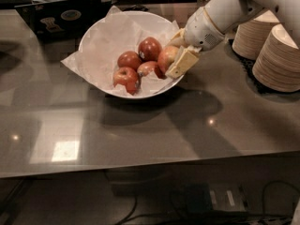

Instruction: Pick apple from white bowl

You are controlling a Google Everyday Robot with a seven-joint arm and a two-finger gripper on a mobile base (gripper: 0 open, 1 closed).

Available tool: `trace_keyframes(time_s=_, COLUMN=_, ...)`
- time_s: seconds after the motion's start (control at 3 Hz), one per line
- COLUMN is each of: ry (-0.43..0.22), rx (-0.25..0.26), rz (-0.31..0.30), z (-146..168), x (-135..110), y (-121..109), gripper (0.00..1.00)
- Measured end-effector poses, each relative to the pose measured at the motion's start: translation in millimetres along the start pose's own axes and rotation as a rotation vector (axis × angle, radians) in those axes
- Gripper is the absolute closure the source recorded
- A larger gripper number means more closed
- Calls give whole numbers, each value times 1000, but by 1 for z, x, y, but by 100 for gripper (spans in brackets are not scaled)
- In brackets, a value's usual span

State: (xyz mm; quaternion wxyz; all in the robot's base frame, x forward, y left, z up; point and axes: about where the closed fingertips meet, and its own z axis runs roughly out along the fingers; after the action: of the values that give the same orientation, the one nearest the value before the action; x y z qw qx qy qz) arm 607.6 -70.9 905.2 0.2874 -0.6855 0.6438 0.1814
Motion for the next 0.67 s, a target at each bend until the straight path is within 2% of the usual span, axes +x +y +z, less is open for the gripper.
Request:
trace_keyframes(time_s=0.33, ry=-61, rx=-17, rz=6, z=-3, x=-7, y=0, gripper=100)
trace_keyframes(time_s=0.67, ry=-132, rx=-27, rz=-18, z=-19, x=-26, y=3, gripper=100)
